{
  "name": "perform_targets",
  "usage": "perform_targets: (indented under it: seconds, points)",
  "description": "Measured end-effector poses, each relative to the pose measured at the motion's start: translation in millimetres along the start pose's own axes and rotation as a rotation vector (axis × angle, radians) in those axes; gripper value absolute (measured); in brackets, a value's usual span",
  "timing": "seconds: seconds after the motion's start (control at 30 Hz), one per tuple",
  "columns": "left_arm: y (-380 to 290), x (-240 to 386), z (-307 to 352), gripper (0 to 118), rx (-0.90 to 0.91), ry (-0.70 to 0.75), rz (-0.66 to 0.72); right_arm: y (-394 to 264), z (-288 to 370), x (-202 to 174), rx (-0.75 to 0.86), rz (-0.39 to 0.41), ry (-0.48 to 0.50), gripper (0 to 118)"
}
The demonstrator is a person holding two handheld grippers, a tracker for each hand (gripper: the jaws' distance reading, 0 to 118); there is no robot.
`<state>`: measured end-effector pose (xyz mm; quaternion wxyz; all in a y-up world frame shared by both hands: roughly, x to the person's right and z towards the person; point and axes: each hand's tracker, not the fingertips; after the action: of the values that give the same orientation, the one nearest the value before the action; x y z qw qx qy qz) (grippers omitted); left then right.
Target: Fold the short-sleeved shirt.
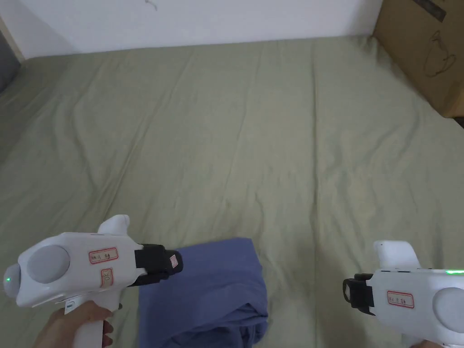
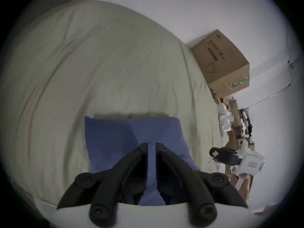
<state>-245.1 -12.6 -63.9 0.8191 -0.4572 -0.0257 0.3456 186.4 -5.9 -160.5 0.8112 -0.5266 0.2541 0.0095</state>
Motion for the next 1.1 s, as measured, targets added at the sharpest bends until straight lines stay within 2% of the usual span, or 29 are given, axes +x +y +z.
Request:
perform_targets:
  seconds: [0.07,0.13,0.33,0.5,0.7,0.83,0.97,1.1]
  points:
    - [-10,0,-16,10,-0.062,-0.049,0.053,0,-1,-3,-0.002,0.009,0.005,0]
    - [-24,18,-36,10,-0.129,-0.122,-0.001,0,-2,-3,-0.005,0.011,0.009,0]
    - [-55,71,-87,10,-0.278,-0.187,-0.088,-2,-3,2,-0.017,0.003,-0.002,0]
    - [-69,102,-109,10,-0.357,-0.118,-0.302,-7,0,10,-0.023,-0.011,-0.014,0]
    - [-67,98,-103,10,-0.318,-0.138,-0.230,-10,0,12,-0.026,-0.025,-0.015,0]
    - [-67,105,-91,10,-0.252,-0.140,-0.280,-11,-3,8,-0.036,-0.011,-0.012,0]
    - [-58,101,-63,10,-0.173,-0.159,-0.291,-8,-3,-1,-0.039,0.009,0.000,0]
    - [-47,63,-14,10,-0.040,-0.115,-0.211,-3,-5,-19,-0.035,0.053,0.047,0]
